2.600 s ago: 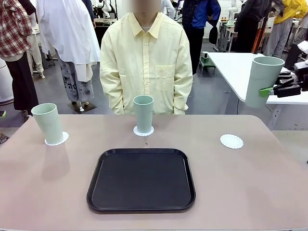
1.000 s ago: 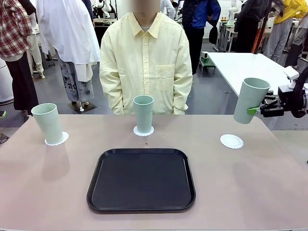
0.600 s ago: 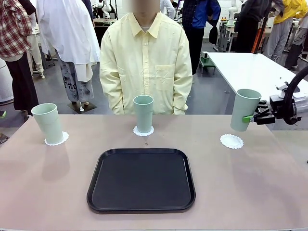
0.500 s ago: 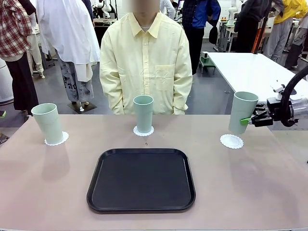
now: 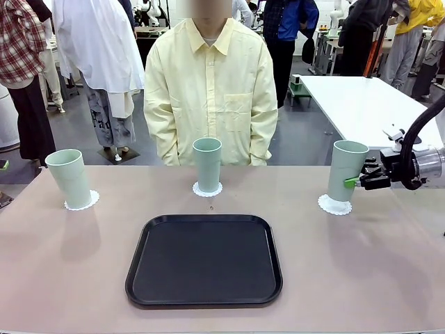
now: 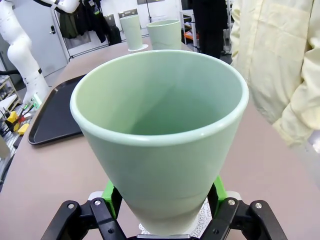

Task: Place coasters on the table and set cups on them.
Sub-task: Take one Reusable plastic cup from the Flat Tray and place it on a coaster set by the human.

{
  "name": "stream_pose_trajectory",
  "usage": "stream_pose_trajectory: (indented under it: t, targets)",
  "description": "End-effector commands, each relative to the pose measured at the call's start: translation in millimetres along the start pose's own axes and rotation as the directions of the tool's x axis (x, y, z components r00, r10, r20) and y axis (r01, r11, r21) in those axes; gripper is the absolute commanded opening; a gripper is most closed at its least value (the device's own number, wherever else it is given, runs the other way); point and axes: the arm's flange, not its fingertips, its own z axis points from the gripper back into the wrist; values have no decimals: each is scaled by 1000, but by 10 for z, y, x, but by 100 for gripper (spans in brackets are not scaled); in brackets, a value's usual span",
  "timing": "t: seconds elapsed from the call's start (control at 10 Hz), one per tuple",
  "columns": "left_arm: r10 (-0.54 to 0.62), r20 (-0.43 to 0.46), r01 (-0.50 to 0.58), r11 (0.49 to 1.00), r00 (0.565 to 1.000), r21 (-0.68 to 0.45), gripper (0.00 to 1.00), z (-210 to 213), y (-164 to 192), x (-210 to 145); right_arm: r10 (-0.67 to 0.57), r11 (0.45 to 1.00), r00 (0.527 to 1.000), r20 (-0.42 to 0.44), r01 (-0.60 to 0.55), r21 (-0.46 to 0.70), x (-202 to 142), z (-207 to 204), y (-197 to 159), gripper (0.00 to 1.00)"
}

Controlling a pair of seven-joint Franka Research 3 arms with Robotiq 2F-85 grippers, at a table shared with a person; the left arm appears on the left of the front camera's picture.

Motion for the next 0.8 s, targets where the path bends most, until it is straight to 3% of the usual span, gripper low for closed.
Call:
stream_pose_trajectory:
  t: [0.0,0.7]
  targets:
    - [4,4,-4,1000,1000,0,100,9,-25,-5,-25,999,1000,-14,26,34,-5,-1,-79,82]
    - [4,4,-4,1000,1000,0,100,9,-25,-5,-28,997,999,-25,29,75,-107,-134,-85,82]
